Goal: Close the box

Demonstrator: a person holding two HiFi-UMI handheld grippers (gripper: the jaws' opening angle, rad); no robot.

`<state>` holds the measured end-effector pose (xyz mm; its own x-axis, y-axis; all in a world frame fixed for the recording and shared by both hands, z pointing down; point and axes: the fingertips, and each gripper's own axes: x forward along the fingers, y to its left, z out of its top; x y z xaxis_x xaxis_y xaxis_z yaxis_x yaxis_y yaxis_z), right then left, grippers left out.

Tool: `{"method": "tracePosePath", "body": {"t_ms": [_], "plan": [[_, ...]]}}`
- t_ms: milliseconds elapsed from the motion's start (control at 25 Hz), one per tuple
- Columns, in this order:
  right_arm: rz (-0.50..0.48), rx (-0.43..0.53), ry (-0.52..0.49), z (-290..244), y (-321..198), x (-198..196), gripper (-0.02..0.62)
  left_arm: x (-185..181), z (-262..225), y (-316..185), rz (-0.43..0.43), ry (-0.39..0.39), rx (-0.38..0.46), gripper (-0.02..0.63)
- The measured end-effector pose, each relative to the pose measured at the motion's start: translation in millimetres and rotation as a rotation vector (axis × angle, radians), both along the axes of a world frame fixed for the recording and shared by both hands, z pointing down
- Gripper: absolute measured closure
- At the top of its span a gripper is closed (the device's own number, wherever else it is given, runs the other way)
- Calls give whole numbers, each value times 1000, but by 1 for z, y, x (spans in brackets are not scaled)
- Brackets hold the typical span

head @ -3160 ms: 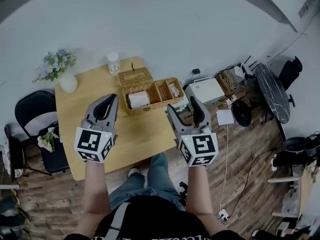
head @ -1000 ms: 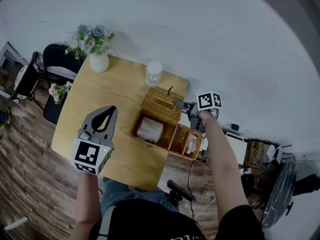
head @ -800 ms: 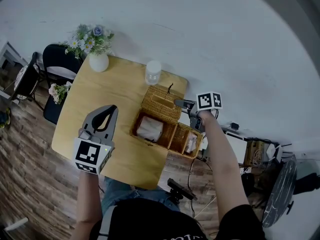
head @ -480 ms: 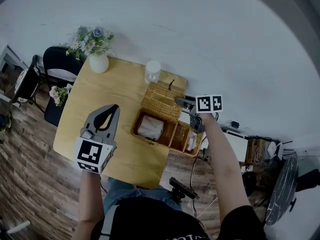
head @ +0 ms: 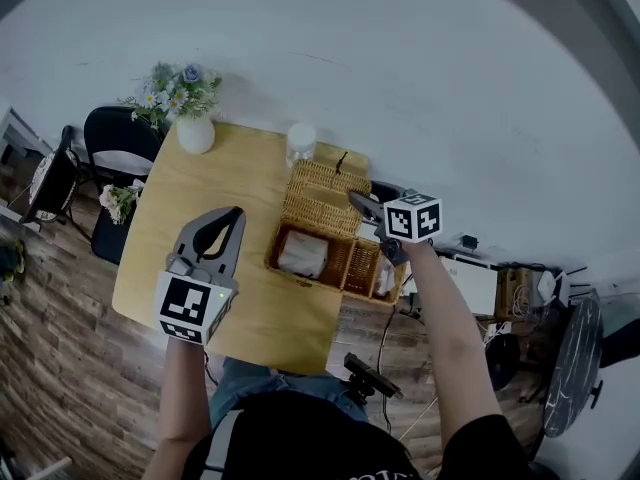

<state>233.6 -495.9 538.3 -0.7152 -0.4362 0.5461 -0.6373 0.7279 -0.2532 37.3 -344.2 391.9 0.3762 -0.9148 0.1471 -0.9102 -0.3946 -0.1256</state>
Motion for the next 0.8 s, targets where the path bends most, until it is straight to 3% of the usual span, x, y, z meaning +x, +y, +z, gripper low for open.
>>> {"method": "tracePosePath", "body": {"t_ms": [560, 800], "plan": [[27, 263, 133, -26, 17, -1, 361, 8, -3, 8, 53, -9, -7, 594], [43, 282, 118, -41, 23, 2, 431, 14, -9, 8, 83, -7, 5, 592]]}}
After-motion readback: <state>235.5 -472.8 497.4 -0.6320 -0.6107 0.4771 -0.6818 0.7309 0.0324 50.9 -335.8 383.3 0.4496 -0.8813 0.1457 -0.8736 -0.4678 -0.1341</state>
